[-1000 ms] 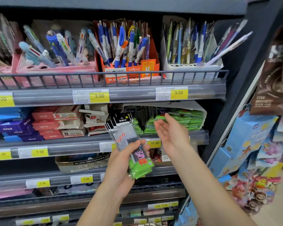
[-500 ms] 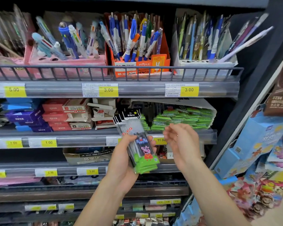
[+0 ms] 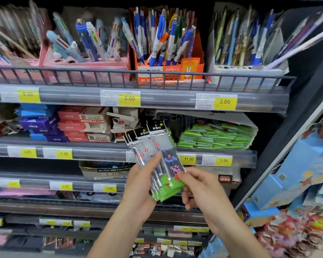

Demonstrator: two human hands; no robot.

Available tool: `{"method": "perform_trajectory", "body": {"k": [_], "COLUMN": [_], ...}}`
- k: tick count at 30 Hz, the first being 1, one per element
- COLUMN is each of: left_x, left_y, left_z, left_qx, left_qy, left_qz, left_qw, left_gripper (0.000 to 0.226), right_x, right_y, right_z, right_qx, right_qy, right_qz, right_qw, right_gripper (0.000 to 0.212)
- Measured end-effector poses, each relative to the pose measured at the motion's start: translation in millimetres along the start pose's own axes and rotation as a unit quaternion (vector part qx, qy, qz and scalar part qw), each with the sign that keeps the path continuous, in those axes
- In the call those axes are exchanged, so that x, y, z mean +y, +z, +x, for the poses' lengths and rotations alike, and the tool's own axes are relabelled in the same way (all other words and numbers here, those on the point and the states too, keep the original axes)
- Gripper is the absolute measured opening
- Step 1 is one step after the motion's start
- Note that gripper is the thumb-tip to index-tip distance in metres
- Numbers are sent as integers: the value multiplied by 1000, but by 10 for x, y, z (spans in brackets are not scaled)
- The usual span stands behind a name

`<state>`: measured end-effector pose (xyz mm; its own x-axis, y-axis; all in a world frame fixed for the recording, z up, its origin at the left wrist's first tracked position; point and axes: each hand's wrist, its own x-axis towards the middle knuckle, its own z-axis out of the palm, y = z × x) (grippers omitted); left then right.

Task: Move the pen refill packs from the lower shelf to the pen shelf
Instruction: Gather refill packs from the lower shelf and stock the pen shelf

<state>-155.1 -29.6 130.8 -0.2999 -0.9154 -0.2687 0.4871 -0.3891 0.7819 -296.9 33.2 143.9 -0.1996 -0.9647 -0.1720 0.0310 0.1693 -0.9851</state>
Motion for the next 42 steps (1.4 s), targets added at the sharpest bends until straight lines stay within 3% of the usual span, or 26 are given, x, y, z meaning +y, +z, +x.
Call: {"method": "perform_trajectory", "body": {"k": [5, 11, 21, 27, 31, 34, 42], "left_x": [-61, -105, 104, 282, 329, 385, 497], "left_y": [-21, 59, -223, -425, -578, -608, -532], "left_z": [-17, -50, -39, 23, 50, 87, 84], "left_qx": [31, 75, 69, 8, -1, 1, -59], "left_qy": [2, 22, -41, -59, -81, -101, -115], "left_qz": [24, 8, 1, 39, 39, 7, -56], "left_qw": [999, 997, 997, 997, 996, 995, 990], "left_gripper": [23, 35, 35, 27, 30, 29, 31], "right_x": [53, 61, -219, -484, -364, -221, -252], "right_y": [-38, -141, 120, 472, 538, 558, 566], "right_z": [70, 166, 561, 1146, 1171, 1145, 1134], "right_qx": [-9, -14, 104, 165, 220, 234, 242], "right_qy": [-6, -9, -18, -52, -115, -139, -157], "right_qz": [16, 52, 131, 44, -37, -110, -170], "right_qw": [1000, 998, 986, 984, 968, 956, 942], "right_gripper": [21, 23, 18, 31, 27, 45, 44]}}
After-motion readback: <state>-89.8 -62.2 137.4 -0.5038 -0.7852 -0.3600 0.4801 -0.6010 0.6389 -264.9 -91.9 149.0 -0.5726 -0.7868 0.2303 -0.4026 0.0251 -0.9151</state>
